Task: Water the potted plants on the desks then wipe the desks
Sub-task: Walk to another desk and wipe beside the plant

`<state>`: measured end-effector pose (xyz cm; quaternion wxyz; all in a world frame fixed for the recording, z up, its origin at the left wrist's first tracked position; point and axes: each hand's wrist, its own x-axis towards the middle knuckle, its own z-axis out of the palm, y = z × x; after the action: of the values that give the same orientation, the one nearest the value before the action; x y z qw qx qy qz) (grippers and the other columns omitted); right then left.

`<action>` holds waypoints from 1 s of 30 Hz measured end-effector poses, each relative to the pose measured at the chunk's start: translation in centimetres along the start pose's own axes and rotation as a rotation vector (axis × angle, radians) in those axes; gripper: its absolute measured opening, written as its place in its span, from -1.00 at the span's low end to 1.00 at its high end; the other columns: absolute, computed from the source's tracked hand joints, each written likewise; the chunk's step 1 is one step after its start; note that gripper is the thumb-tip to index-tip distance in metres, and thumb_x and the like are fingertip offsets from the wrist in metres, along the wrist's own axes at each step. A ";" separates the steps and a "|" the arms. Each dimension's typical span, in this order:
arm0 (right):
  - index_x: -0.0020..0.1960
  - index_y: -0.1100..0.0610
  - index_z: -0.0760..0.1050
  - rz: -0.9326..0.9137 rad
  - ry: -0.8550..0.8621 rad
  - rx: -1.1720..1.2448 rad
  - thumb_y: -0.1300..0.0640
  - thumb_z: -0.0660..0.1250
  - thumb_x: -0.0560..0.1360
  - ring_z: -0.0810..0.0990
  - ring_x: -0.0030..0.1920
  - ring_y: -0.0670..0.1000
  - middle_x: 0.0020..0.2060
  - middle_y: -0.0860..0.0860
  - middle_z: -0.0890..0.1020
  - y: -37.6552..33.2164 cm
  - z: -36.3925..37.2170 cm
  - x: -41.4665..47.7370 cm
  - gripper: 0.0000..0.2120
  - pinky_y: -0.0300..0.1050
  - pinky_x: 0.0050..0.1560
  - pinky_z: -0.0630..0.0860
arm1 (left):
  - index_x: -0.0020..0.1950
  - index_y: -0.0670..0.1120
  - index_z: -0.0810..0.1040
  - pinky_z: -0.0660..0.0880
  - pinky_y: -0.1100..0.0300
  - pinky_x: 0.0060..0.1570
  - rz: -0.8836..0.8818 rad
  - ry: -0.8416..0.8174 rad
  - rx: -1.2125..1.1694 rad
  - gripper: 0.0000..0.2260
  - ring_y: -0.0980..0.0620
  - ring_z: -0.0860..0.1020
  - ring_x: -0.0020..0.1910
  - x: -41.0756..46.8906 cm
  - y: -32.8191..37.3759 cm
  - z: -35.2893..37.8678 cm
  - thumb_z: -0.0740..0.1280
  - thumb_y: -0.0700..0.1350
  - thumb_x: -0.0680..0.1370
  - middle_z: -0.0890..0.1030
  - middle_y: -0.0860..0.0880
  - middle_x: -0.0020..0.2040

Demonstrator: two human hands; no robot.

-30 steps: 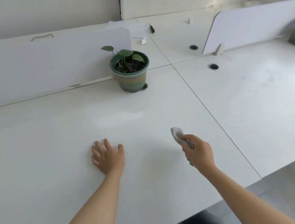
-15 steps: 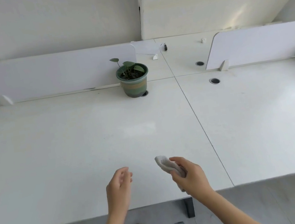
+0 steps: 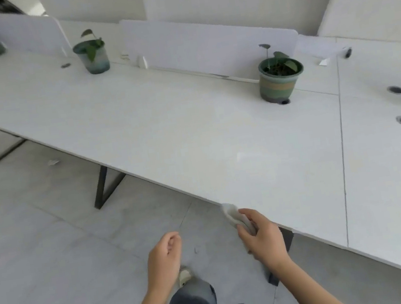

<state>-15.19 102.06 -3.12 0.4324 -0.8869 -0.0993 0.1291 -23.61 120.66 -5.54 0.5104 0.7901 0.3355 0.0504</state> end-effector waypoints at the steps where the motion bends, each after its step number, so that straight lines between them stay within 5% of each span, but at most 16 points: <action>1: 0.21 0.00 0.44 -0.018 -0.026 -0.009 0.09 0.28 0.46 0.54 -0.30 0.01 -0.17 -0.05 0.59 -0.3 0.8 -0.3 -0.68 -0.10 -0.21 0.54 | 0.09 -0.10 0.53 0.38 0.25 -0.09 -0.029 0.033 -0.016 -0.82 0.01 0.54 -0.01 -0.6 -0.7 -1.0 0.18 -0.13 0.58 0.59 -0.02 -0.07; 8: 0.19 0.01 0.46 -0.054 -0.115 -0.037 0.13 0.28 0.45 0.52 -0.38 0.00 -0.16 -0.04 0.59 -4.7 7.3 -0.4 -0.69 -0.03 -0.23 0.57 | 0.14 -0.13 0.54 0.36 0.25 0.02 -0.111 0.082 -0.040 -0.80 0.00 0.54 0.08 -0.7 -4.3 -7.3 0.20 -0.15 0.57 0.60 -0.05 0.02; 14: 0.22 0.01 0.44 -0.126 -0.239 -0.024 0.13 0.26 0.48 0.54 -0.49 -0.04 -0.09 -0.01 0.59 -12.3 16.7 -0.3 -0.69 -0.13 -0.39 0.52 | 0.16 -0.13 0.53 0.34 0.31 -0.08 -0.132 0.297 -0.087 -0.79 0.04 0.51 0.03 0.2 -7.7 -17.8 0.21 -0.15 0.57 0.58 -0.03 0.00; 24: 0.21 0.05 0.45 -0.217 -0.351 -0.063 0.15 0.27 0.47 0.53 -0.47 -0.02 -0.15 0.04 0.61 -19.0 27.5 0.1 -0.69 -0.07 -0.32 0.56 | 0.09 -0.11 0.53 0.34 0.28 -0.14 -0.305 0.459 -0.161 -0.83 0.01 0.53 -0.02 1.4 -15.1 -27.0 0.20 -0.12 0.58 0.58 -0.03 -0.06; 30: 0.23 0.07 0.44 -0.157 -0.265 -0.012 0.16 0.26 0.47 0.60 -0.23 0.15 -0.11 0.06 0.62 -21.4 30.9 5.6 -0.68 0.09 -0.19 0.59 | 0.15 -0.14 0.53 0.34 0.23 -0.03 -0.348 0.431 -0.109 -0.78 0.02 0.52 -0.01 6.6 -15.5 -28.9 0.17 -0.12 0.59 0.60 -0.06 0.00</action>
<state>-21.01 139.58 -5.32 0.4188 -0.8541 -0.2255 0.2103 -38.19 150.75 -6.64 0.4700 0.6630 0.5638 0.1471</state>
